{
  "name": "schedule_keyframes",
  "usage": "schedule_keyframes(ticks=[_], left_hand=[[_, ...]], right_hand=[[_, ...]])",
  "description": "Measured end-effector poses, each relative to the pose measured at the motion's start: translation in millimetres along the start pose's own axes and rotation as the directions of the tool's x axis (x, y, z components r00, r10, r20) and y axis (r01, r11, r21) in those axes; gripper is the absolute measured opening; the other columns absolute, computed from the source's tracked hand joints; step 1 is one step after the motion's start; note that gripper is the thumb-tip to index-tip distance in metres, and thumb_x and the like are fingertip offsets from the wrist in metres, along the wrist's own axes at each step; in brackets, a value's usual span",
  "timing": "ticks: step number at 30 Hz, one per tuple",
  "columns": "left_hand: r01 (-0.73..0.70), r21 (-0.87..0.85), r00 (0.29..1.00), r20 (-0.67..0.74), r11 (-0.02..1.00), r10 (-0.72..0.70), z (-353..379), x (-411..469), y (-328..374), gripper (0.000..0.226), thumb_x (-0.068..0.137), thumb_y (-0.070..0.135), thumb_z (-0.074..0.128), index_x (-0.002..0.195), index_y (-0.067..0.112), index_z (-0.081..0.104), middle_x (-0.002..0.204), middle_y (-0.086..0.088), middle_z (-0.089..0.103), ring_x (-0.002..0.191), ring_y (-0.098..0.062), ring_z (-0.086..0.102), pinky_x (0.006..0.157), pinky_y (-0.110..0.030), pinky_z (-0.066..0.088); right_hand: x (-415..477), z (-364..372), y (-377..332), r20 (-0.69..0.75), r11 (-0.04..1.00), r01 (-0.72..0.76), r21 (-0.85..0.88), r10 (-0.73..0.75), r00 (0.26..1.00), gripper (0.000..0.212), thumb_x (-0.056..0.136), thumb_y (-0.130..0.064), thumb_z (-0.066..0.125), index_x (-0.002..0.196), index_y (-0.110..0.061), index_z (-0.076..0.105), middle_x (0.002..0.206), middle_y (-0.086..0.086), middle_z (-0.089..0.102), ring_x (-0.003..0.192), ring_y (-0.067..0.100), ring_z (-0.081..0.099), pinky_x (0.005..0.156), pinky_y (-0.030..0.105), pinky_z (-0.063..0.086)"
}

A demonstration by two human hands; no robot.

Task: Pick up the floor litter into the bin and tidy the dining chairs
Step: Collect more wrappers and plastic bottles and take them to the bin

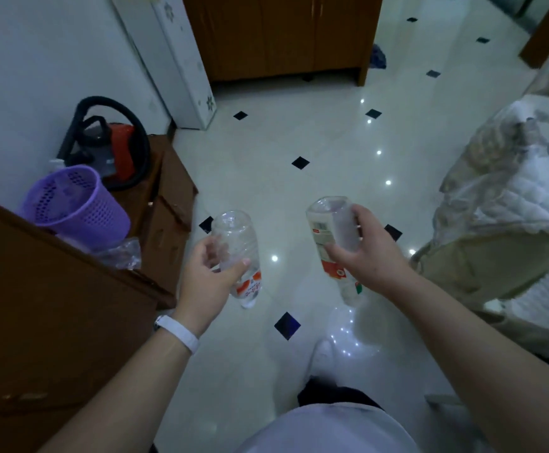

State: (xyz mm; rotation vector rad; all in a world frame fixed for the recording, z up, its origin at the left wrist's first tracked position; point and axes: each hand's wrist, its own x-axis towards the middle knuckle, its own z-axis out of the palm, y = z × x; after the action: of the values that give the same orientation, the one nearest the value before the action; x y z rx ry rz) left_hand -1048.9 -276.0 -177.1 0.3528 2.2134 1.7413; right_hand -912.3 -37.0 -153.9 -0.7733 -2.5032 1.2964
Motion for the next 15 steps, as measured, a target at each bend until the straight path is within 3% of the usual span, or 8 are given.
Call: schedule_keyframes(ticks=[3, 7, 12, 15], left_hand=[[-0.006, 0.031, 0.999, 0.054, 1.0, 0.004, 19, 56, 19, 0.047, 0.077, 0.007, 0.082, 0.112, 0.027, 0.059, 0.12, -0.001, 0.065, 0.112, -0.018, 0.063, 0.091, -0.032, 0.054], [-0.025, 0.027, 0.997, 0.072, 0.999, 0.023, 39, 128, 37, 0.052, 0.078, 0.009, 0.082, 0.123, 0.019, 0.057, 0.123, -0.001, 0.064, 0.114, -0.017, 0.063, 0.093, -0.033, 0.053], [-0.032, 0.01, 0.995, 0.096, 0.999, 0.03, 56, 197, 41, 0.05, 0.077, 0.009, 0.083, 0.116, 0.028, 0.058, 0.118, 0.004, 0.066, 0.11, -0.013, 0.064, 0.087, -0.026, 0.053], [0.009, -0.005, 0.992, 0.129, 1.0, -0.009, 59, 248, 33, 0.056, 0.069, 0.022, 0.087, 0.117, 0.027, 0.058, 0.12, 0.003, 0.066, 0.111, -0.013, 0.064, 0.092, -0.033, 0.054]], right_hand=[[51, -14, 2, 0.01, 0.999, -0.018, 0.049, 0.017, 1.0, 0.049, 0.072, -0.051, 0.068, 0.113, -0.044, 0.043, 0.106, -0.023, 0.057, 0.095, 0.003, 0.06, 0.079, 0.036, 0.054], [115, -38, -3, -0.021, 0.999, -0.023, 0.041, 0.024, 0.999, 0.049, 0.076, -0.041, 0.073, 0.111, -0.048, 0.04, 0.1, -0.027, 0.056, 0.087, -0.004, 0.06, 0.065, 0.014, 0.045], [179, -37, -7, -0.044, 0.999, -0.041, 0.026, 0.042, 0.998, 0.05, 0.076, -0.042, 0.073, 0.114, -0.046, 0.041, 0.105, -0.019, 0.058, 0.093, 0.006, 0.06, 0.077, 0.031, 0.051], [223, -22, -11, -0.025, 0.998, -0.057, 0.007, 0.058, 0.998, 0.049, 0.075, -0.04, 0.072, 0.113, -0.047, 0.042, 0.105, -0.022, 0.058, 0.094, 0.003, 0.06, 0.082, 0.036, 0.053]])
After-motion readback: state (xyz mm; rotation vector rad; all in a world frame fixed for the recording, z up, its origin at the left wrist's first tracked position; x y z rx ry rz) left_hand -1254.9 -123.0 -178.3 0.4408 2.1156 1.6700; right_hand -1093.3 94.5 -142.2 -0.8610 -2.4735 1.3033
